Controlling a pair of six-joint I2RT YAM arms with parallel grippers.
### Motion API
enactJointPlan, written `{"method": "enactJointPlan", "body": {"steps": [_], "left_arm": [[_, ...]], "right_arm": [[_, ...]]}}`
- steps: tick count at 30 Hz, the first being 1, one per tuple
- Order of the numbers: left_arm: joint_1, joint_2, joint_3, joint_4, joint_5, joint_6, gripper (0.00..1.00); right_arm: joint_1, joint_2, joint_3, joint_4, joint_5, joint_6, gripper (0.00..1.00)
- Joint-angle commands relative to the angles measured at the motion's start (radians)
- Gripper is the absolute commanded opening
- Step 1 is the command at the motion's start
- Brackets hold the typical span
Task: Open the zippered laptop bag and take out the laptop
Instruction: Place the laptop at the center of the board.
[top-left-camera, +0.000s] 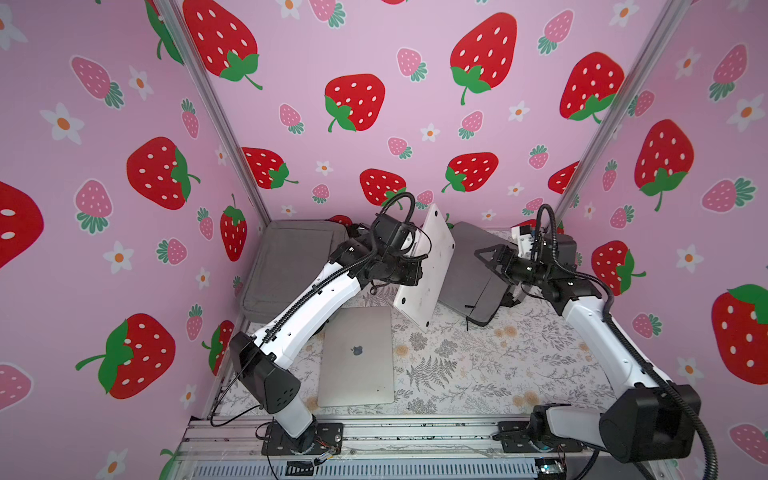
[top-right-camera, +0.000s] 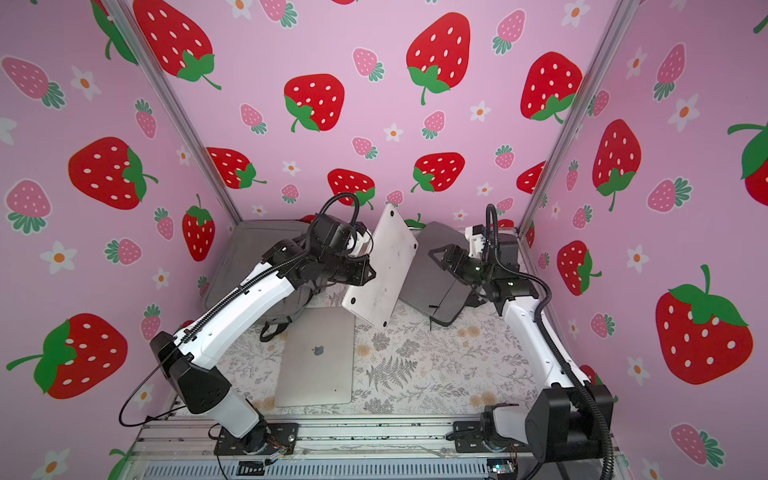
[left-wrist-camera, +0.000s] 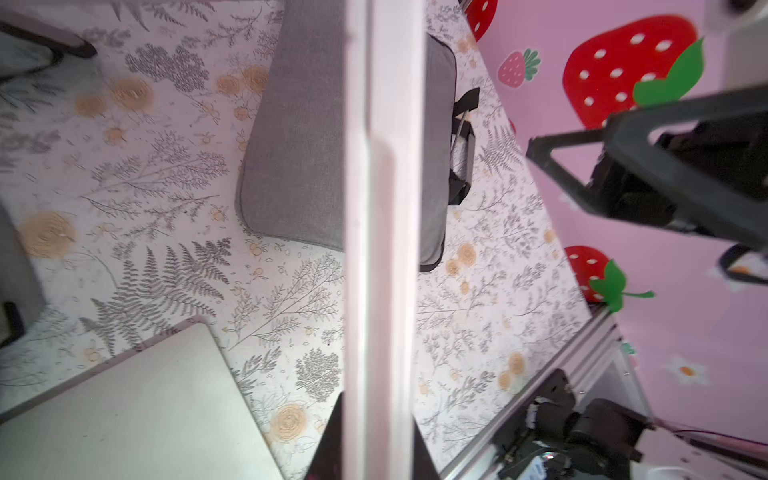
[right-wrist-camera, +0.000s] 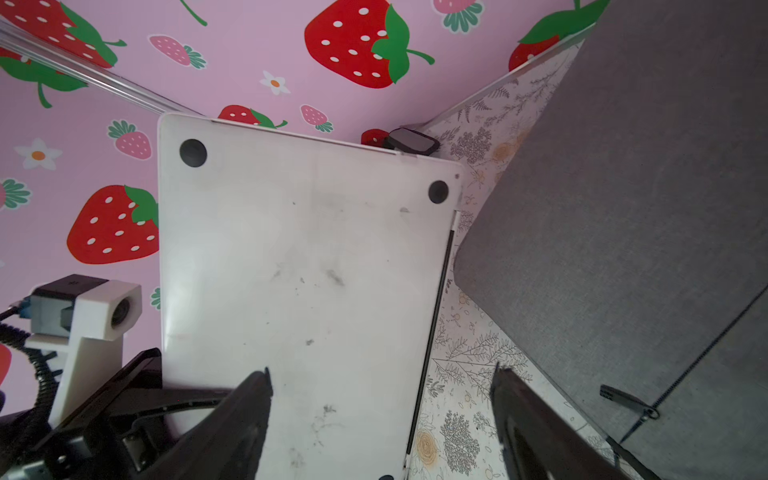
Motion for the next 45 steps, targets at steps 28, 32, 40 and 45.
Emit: {"method": "enactJointPlan", "body": {"steps": [28, 32, 40, 45], "left_arm": [[-0.401, 0.214, 0.159, 0.195, -1.051, 0.582, 0.00], [-0.434, 0.229, 0.119, 0.293, -1.107, 0.691, 0.00], [-0.460, 0.227, 0.011, 0.412, -1.115, 0.788, 0.24], [-0.460, 0.208, -0.013, 0.355, -1.049, 0.705, 0.43]], "right_arm": [[0.197, 0.101, 0.160, -0.021, 0.259, 0.341, 0.44], [0.202, 0.102, 0.148, -0.003, 0.272, 0.350, 0.26], [0.195, 0.094, 0.095, 0.093, 0.251, 0.341, 0.00], [0.177, 0.083, 0.050, 0.229, 0.201, 0.387, 0.00]]}}
